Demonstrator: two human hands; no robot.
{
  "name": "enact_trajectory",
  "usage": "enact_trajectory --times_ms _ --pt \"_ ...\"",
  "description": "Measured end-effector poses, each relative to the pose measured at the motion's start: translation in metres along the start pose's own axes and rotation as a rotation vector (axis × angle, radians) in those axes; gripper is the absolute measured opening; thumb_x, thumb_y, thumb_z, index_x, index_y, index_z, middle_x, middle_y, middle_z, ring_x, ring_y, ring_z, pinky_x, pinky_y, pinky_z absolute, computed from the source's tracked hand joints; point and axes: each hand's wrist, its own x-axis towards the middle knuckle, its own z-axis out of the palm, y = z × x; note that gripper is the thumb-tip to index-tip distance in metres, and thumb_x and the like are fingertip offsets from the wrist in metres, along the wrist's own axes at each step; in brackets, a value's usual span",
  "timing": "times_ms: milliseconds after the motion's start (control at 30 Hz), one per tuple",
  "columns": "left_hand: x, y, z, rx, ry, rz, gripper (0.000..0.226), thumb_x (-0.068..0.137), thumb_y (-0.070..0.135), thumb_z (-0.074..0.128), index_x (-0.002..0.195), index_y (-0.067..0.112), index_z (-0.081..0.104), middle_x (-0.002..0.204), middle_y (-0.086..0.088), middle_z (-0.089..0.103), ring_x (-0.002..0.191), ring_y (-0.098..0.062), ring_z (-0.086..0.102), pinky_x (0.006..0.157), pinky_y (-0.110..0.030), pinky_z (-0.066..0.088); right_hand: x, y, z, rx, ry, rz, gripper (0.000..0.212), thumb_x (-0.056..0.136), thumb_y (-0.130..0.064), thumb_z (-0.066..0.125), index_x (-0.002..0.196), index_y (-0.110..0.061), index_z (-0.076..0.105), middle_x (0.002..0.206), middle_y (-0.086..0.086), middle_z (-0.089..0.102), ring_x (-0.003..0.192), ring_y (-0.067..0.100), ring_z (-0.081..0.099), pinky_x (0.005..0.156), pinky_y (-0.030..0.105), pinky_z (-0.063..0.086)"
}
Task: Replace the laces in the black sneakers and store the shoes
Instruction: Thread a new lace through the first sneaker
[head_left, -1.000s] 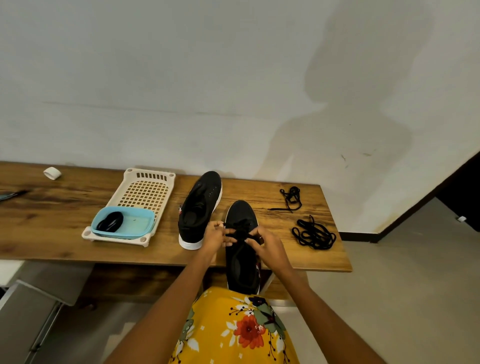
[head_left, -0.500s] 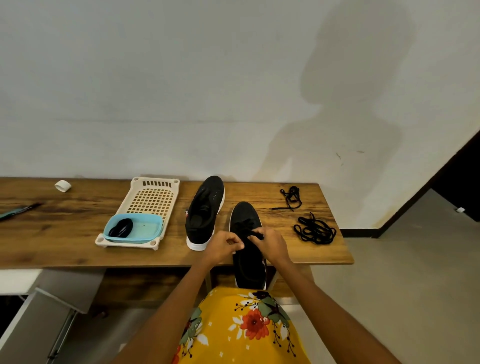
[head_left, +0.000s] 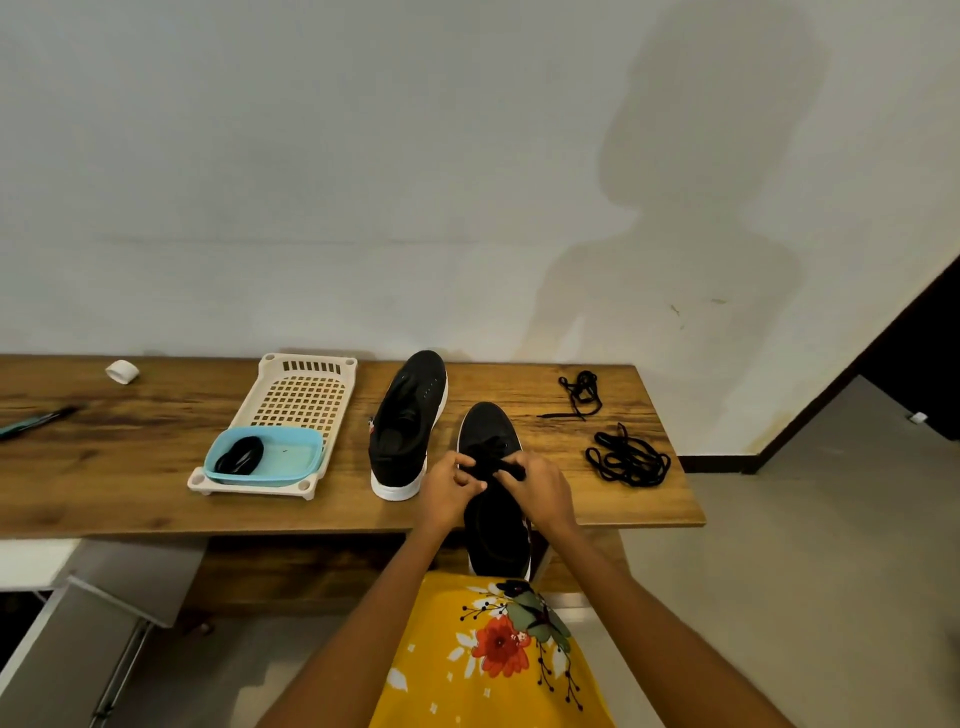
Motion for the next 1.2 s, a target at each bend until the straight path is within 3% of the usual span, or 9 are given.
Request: enact_trajectory --times_ms 67,167,267,367,533,733,967,1100,1200 --pt "-0.001 -0.004 -0.004 -0.094 -0.026 -0.029 0.037 0.08 0.007 0.071 0.113 0.005 0.056 0.072 0.0 0.064 0.08 -0.015 0.063 0.077 -0.026 0.049 -0.002 -0.001 0.0 0.004 0.004 0.003 0.022 0.09 -0.032 0.061 0.107 -0.019 0.065 0.104 -0.002 0.067 0.095 0.015 0.062 0.073 0.029 0.048" --pt "-0.002 -0.005 -0.017 -0.181 -0.178 -0.049 0.043 0.08 0.003 0.07 0.119 0.008 0.05 0.072 -0.001 0.065 0.08 -0.01 0.064 0.088 -0.027 0.048 -0.002 -0.001 -0.001 0.041 0.008 0.017 0.021 0.088 -0.034 0.064 0.103 -0.019 0.064 0.102 -0.002 0.067 0.093 0.014 0.062 0.071 0.027 0.046" --pt "-0.004 -0.007 -0.033 -0.183 -0.364 -0.079 0.051 0.081 0.003 0.069 0.123 0.013 0.043 0.074 -0.002 0.065 0.077 -0.009 0.064 0.078 -0.019 0.048 -0.004 -0.001 -0.002 0.084 0.007 0.031 0.021 0.087 -0.035 0.065 0.101 -0.02 0.064 0.099 -0.004 0.067 0.089 0.012 0.061 0.066 0.025 0.043" --pt "-0.004 -0.014 -0.043 -0.1 -0.461 -0.1 0.052 0.08 0.007 0.071 0.123 0.016 0.042 0.077 -0.002 0.066 0.077 -0.011 0.063 0.078 -0.023 0.05 -0.006 -0.001 -0.002 0.112 0.013 0.044 0.02 0.087 -0.035 0.065 0.099 -0.02 0.064 0.098 -0.004 0.067 0.09 0.012 0.061 0.066 0.025 0.043" --pt "-0.002 -0.002 -0.037 -0.166 -0.318 -0.111 0.033 0.088 0.024 0.064 0.118 0.017 0.054 0.09 -0.003 0.065 0.075 -0.008 0.06 0.07 -0.018 0.048 -0.007 -0.002 0.0 0.091 0.047 0.028 0.018 0.087 -0.034 0.064 0.098 -0.02 0.063 0.097 -0.005 0.066 0.087 0.01 0.06 0.066 0.023 0.043" --pt "0.003 0.006 -0.008 -0.174 -0.125 -0.109 0.016 0.09 0.02 0.062 0.098 0.008 0.069 0.078 0.003 0.062 0.073 -0.006 0.056 0.062 -0.015 0.044 -0.011 -0.002 0.002 0.042 0.075 -0.019 0.014 0.088 -0.029 0.063 0.097 -0.019 0.062 0.097 -0.006 0.064 0.086 0.009 0.058 0.061 0.021 0.036" --pt "0.004 0.003 -0.011 -0.455 -0.034 -0.153 0.008 0.094 0.007 0.052 0.094 0.011 0.059 0.084 -0.002 0.066 0.071 -0.01 0.056 0.067 -0.019 0.046 -0.011 0.0 0.004 0.081 0.085 -0.066 0.013 0.087 -0.03 0.065 0.094 -0.019 0.063 0.093 -0.007 0.065 0.08 0.006 0.056 0.06 0.019 0.04" --pt "0.007 0.002 -0.01 -0.355 -0.078 -0.109 0.007 0.096 0.008 0.048 0.097 0.013 0.053 0.075 -0.001 0.061 0.072 -0.011 0.056 0.07 -0.021 0.045 -0.011 0.0 0.005 0.07 0.099 -0.081 0.014 0.087 -0.031 0.065 0.093 -0.019 0.063 0.093 -0.006 0.065 0.081 0.007 0.056 0.057 0.014 0.034" --pt "0.015 0.002 -0.016 -0.218 -0.097 -0.092 0.008 0.097 0.008 0.046 0.103 0.01 0.051 0.064 -0.002 0.051 0.062 -0.01 0.049 0.063 -0.02 0.041 -0.01 -0.001 0.005 0.024 0.106 -0.111 0.016 0.086 -0.031 0.066 0.094 -0.018 0.064 0.095 -0.005 0.065 0.085 0.011 0.059 0.059 0.02 0.036"
